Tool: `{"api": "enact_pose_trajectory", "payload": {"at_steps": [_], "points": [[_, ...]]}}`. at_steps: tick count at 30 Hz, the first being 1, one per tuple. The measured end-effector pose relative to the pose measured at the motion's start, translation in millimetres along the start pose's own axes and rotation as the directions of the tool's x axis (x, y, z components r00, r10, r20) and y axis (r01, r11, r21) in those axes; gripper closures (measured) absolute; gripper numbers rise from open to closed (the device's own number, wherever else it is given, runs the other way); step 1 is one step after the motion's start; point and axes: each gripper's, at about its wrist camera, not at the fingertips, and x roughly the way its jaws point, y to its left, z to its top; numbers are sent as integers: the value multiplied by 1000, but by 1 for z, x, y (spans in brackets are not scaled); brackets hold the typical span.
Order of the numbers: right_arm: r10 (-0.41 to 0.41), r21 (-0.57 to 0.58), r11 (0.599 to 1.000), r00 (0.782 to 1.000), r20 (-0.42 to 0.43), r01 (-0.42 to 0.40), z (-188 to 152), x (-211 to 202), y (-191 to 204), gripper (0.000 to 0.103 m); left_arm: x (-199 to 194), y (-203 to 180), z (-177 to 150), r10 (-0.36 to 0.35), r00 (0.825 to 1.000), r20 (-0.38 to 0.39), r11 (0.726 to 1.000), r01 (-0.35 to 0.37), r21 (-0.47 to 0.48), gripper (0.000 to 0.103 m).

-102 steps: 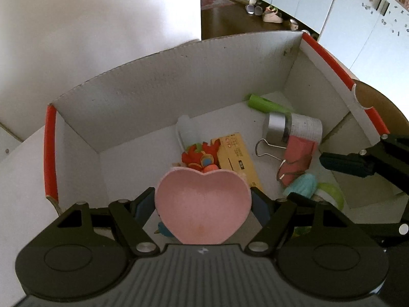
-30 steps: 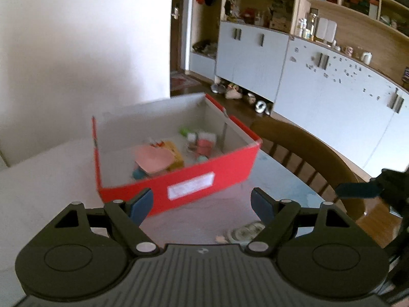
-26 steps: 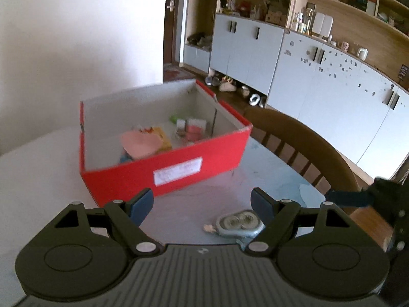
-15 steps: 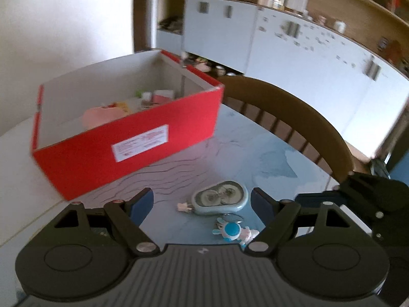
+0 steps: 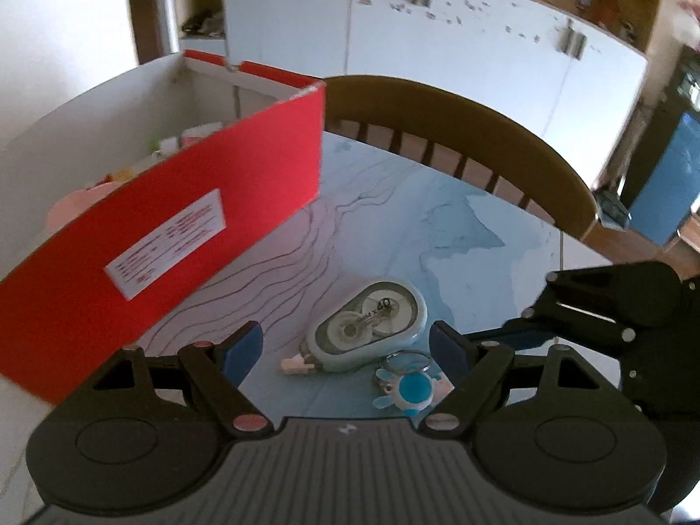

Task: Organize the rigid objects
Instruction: 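Grasp the correction tape with left tool while right tool grasps white astronaut figurine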

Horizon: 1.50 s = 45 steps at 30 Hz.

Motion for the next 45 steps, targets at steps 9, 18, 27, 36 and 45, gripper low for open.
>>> {"api": "enact_pose_trajectory", "payload": {"at_steps": [9,18,27,36,45], "points": [[3,-36,999,1000,24,-2,0,7,3,54,32,-2,6,-11,999,-41,992,16,125,20],[8,-80,997,999,37,-5,-2,6,9,63,50,-2,10,-54,997,-64,983,64,171,20],[1,-53,999,999,46,1,-1,7,5,74,50,-2,9,-59,998,-26,984,63,164,41],[-10,-12,1000,999,43,11,-1,4,0,75,47,4,13,-60,998,-23,995,61,73,47],[-57,26,998,997,56,56,-6,-14,-10,75,22,21,-3,14,1000,-3,994,-15,-107,48]]}}
